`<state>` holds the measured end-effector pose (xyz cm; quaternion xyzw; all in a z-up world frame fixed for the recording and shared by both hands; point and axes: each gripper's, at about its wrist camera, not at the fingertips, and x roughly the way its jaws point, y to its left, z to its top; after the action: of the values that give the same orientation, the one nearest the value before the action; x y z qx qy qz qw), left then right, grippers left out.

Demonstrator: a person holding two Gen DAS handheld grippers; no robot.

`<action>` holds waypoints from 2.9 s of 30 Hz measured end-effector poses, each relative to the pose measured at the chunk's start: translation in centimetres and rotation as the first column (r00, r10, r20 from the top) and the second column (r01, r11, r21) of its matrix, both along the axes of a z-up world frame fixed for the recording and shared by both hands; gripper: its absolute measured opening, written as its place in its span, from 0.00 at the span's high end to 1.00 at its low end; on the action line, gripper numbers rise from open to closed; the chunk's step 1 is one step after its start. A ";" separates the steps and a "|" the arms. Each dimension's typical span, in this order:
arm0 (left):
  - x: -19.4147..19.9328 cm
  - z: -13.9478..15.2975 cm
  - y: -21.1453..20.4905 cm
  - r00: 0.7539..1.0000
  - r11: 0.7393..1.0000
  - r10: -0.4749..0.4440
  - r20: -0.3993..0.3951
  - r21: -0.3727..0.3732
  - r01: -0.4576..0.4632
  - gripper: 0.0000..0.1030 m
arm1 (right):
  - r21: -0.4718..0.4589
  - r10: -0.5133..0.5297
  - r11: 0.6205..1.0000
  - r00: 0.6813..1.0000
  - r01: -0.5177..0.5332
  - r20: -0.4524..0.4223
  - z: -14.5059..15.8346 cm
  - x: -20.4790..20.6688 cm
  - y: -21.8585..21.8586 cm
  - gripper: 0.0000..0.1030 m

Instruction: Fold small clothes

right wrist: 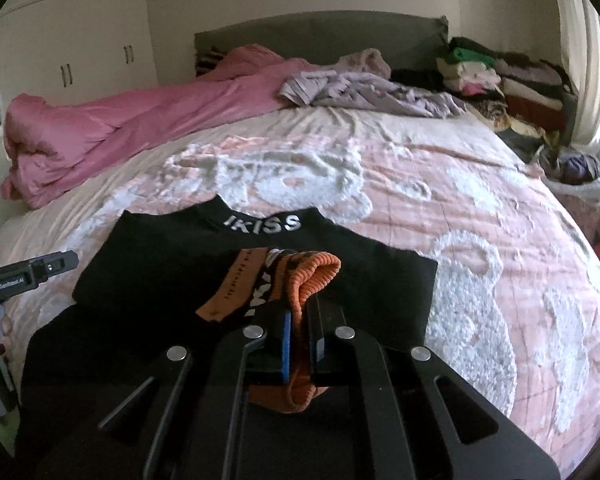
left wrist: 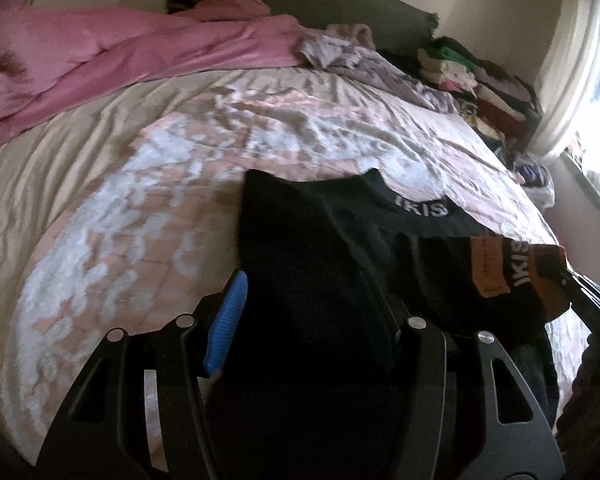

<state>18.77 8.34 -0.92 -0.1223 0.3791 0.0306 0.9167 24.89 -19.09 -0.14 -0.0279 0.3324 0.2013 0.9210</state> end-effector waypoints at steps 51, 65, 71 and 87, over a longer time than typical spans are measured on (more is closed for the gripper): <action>2.8 -4.3 -5.3 0.979 0.980 -0.161 -0.127 0.098 0.174 0.53 | -0.084 0.036 0.995 0.973 -0.057 -0.228 -6.2 0.0 3.2 0.54; 2.6 -4.0 -5.0 0.980 0.982 -0.155 -0.124 0.087 0.167 0.53 | -0.065 0.036 0.997 0.973 -0.052 -0.229 -5.5 -0.3 3.3 0.46; 2.5 -3.9 -5.0 0.980 0.982 -0.156 -0.121 0.084 0.167 0.53 | -0.035 0.039 0.998 0.976 -0.047 -0.213 -4.8 -0.8 3.3 0.29; 1.4 -2.2 -4.8 0.984 0.985 -0.144 -0.106 0.079 0.152 0.43 | 0.000 0.026 1.000 0.990 -0.026 -0.140 -2.1 -2.1 2.6 0.08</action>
<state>20.22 3.52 -3.15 -0.0522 0.4309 -0.0152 0.9008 22.81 -16.51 -2.24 -0.0190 0.3962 0.2144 0.8926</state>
